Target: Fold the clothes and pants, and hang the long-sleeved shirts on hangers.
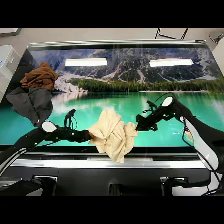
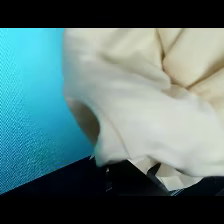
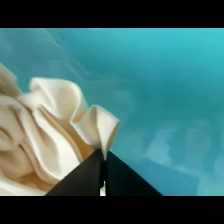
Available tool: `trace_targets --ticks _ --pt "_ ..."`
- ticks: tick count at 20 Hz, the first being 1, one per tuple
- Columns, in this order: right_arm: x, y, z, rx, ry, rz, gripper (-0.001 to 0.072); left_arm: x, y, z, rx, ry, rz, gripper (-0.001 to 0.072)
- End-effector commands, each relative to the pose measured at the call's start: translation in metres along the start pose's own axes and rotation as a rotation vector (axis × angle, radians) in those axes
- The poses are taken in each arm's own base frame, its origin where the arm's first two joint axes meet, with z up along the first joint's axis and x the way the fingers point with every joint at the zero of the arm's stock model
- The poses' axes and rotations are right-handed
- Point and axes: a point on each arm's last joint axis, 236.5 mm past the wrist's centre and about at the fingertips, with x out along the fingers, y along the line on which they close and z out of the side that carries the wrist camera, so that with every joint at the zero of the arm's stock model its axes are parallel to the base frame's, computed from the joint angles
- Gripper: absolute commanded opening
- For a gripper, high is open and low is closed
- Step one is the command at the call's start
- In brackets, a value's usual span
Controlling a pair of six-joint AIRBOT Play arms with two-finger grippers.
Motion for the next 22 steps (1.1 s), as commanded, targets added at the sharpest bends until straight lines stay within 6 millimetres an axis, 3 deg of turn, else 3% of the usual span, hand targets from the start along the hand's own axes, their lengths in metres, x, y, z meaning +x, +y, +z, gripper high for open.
trace_targets --ticks 1,3,4,5,6,7,9,11,13,16,19,22 --pt "-0.012 0.029 0.021 -0.046 -0.084 0.062 0.0042 -0.037 -0.015 0.028 0.133 -0.094 0.023 0.0030" --pt "-0.070 0.050 0.044 -0.159 -0.218 0.048 0.0041 -0.097 -0.031 0.068 0.261 -0.231 0.086 0.0029" --pt "-0.118 0.067 0.058 -0.221 -0.345 0.039 0.0041 -0.139 -0.042 0.091 0.315 -0.330 0.137 0.0029" --pt "-0.173 0.085 0.069 -0.276 -0.493 0.031 0.0042 -0.194 -0.058 0.116 0.363 -0.469 0.191 0.0029" --pt "-0.240 0.107 0.072 -0.336 -0.674 0.025 0.0042 -0.250 -0.081 0.134 0.408 -0.618 0.223 0.0030" --pt "-0.304 0.128 0.065 -0.392 -0.854 0.016 0.0043 -0.314 -0.112 0.142 0.460 -0.785 0.232 0.0030" --pt "-0.423 0.166 0.016 -0.495 -1.207 -0.008 0.0043 -0.424 -0.170 0.131 0.537 -1.081 0.222 0.0030" --pt "-0.490 0.184 -0.044 -0.563 -1.445 -0.060 0.0044 -0.503 -0.212 0.098 0.581 -1.313 0.202 0.0030" --pt "-0.528 0.189 -0.100 -0.579 -1.603 -0.099 0.0044 -0.554 -0.238 0.064 0.599 -1.495 0.171 0.0030" --pt "-0.552 0.177 -0.148 -0.558 -1.716 -0.194 0.0044 -0.588 -0.247 0.035 0.620 -1.633 0.201 0.0030" --pt "-0.554 0.140 -0.154 -0.445 -1.695 -0.339 0.0044 -0.586 -0.206 0.044 0.545 -1.581 0.397 0.0030" --pt "-0.531 0.104 -0.137 -0.352 -1.549 -0.450 0.0044 -0.572 -0.151 0.054 0.435 -1.439 0.600 0.0030"
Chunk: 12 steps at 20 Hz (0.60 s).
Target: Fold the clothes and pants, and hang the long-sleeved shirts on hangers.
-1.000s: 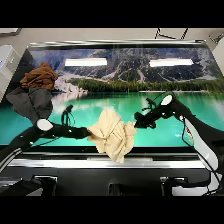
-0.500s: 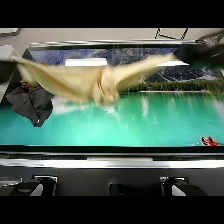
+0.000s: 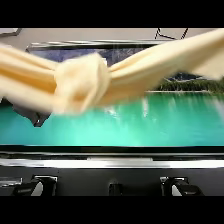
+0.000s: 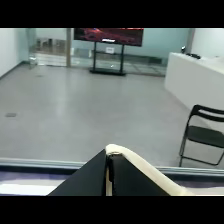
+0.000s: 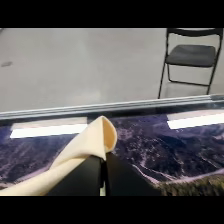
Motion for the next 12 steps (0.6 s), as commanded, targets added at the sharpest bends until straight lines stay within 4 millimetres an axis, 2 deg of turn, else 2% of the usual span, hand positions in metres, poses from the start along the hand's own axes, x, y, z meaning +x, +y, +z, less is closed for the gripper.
trace_targets --ticks 1,3,4,6,8,10,12 --pt "0.003 -0.032 -0.040 -0.021 0.171 -0.133 0.0044 -0.002 0.045 -0.042 0.075 0.177 0.178 0.0030" --pt "0.028 -0.039 -0.086 -0.014 0.350 -0.147 0.0044 0.005 0.053 -0.088 0.066 0.304 0.188 0.0030" --pt "0.043 -0.042 -0.111 -0.012 0.432 -0.153 0.0044 0.008 0.055 -0.124 0.046 0.394 0.181 0.0031" --pt "0.086 -0.049 -0.165 -0.009 0.568 -0.157 0.0044 0.013 0.054 -0.209 -0.016 0.600 0.149 0.0031" --pt "0.140 -0.055 -0.222 0.016 0.642 -0.157 0.0045 0.014 0.039 -0.296 -0.124 0.770 0.083 0.0031" --pt "0.192 -0.055 -0.280 0.143 0.693 -0.165 0.0045 0.014 0.024 -0.367 -0.226 0.864 0.038 0.0031" --pt "0.227 -0.036 -0.332 0.359 0.775 -0.142 0.0046 0.016 0.018 -0.419 -0.276 0.918 0.032 0.0031"
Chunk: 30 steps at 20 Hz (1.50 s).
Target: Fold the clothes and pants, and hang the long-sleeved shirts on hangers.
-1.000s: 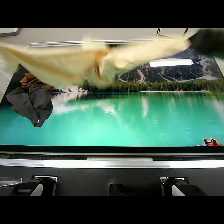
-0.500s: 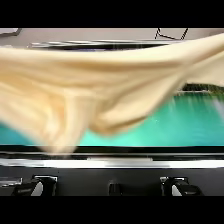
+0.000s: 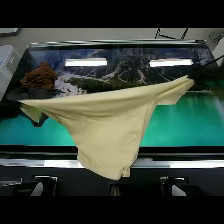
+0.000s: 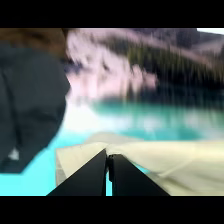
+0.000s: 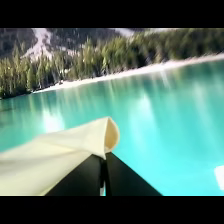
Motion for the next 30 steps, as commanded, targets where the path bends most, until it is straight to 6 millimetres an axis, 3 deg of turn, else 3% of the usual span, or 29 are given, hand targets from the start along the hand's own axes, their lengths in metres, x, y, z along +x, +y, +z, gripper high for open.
trace_targets --ticks 1,2,3,5,6,7,9,10,12,14,16,20,21,22,23,24,25,27,29,30 --pt "0.106 0.035 -0.037 0.305 0.159 0.139 0.0046 0.069 -0.006 -0.077 -0.108 0.156 -0.067 0.0031" --pt "0.121 0.052 -0.046 0.381 0.207 0.201 0.0048 0.079 -0.009 -0.089 -0.127 0.199 -0.078 0.0031" --pt "0.131 0.071 -0.055 0.452 0.266 0.273 0.0101 0.088 -0.013 -0.098 -0.143 0.240 -0.089 0.0032" --pt "0.135 0.096 -0.074 0.447 0.367 0.382 0.0493 0.101 -0.015 -0.105 -0.169 0.275 -0.096 0.0032" --pt "0.130 0.097 -0.088 0.367 0.420 0.402 0.0565 0.104 -0.014 -0.107 -0.172 0.282 -0.092 0.0032" --pt "0.123 0.085 -0.115 0.273 0.520 0.375 0.0564 0.106 -0.012 -0.108 -0.171 0.283 -0.087 0.0032" --pt "0.104 0.049 -0.187 0.161 0.790 0.251 0.0565 0.108 -0.011 -0.107 -0.173 0.277 -0.085 0.0032" --pt "0.089 0.041 -0.223 0.134 0.926 0.239 0.0566 0.108 -0.011 -0.107 -0.173 0.277 -0.085 0.0032" --pt "0.059 0.048 -0.293 0.140 1.128 0.283 0.0629 0.108 -0.012 -0.107 -0.173 0.280 -0.085 0.0032" --pt "0.044 0.055 -0.349 0.192 1.196 0.285 0.0629 0.107 -0.012 -0.107 -0.173 0.280 -0.086 0.0032" --pt "0.036 0.070 -0.375 0.236 1.209 0.339 0.0623 0.108 -0.012 -0.107 -0.172 0.280 -0.086 0.0032" --pt "0.043 0.104 -0.391 0.229 1.154 0.373 0.0590 0.107 -0.012 -0.107 -0.173 0.280 -0.087 0.0032" --pt "0.049 0.111 -0.392 0.227 1.126 0.357 0.0547 0.107 -0.012 -0.107 -0.173 0.280 -0.087 0.0032" --pt "0.056 0.118 -0.391 0.226 1.088 0.355 0.0420 0.107 -0.012 -0.108 -0.172 0.281 -0.086 0.0032" --pt "0.060 0.123 -0.386 0.225 1.062 0.363 0.0156 0.107 -0.012 -0.108 -0.172 0.283 -0.086 0.0032" --pt "0.063 0.126 -0.375 0.224 1.037 0.373 0.0045 0.107 -0.012 -0.108 -0.171 0.284 -0.086 0.0032" --pt "0.067 0.127 -0.356 0.209 0.992 0.391 0.0045 0.107 -0.012 -0.108 -0.169 0.284 -0.087 0.0032" --pt "0.084 0.114 -0.280 0.224 0.812 0.400 0.0043 0.107 -0.013 -0.111 -0.169 0.295 -0.088 0.0032" --pt "0.100 0.076 -0.167 0.345 0.537 0.382 0.0043 0.104 -0.018 -0.120 -0.165 0.332 -0.100 0.0032" --pt "0.102 0.045 -0.108 0.438 0.375 0.356 0.0044 0.103 -0.025 -0.127 -0.158 0.363 -0.116 0.0033"
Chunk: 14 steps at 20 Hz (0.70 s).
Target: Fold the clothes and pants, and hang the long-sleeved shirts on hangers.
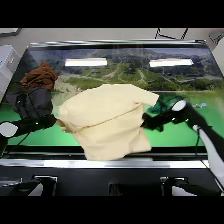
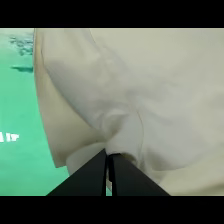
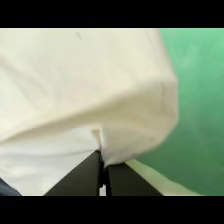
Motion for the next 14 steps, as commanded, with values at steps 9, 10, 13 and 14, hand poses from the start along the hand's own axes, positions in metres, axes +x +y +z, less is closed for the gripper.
trace_targets --ticks 9,10,13,14 --pt "-0.143 -0.065 0.147 0.224 -0.444 0.000 0.0081 0.056 -0.164 -0.124 0.064 0.216 -0.335 0.0032" --pt "-0.136 -0.067 0.139 0.229 -0.397 -0.003 0.0224 0.061 -0.172 -0.131 0.055 0.212 -0.337 0.0046" --pt "-0.124 -0.070 0.101 0.179 -0.228 -0.038 0.0517 0.058 -0.174 -0.119 0.128 0.201 -0.340 0.0711" --pt "-0.120 -0.077 0.083 0.160 -0.153 -0.075 0.0568 0.053 -0.159 -0.102 0.166 0.203 -0.308 0.0711"
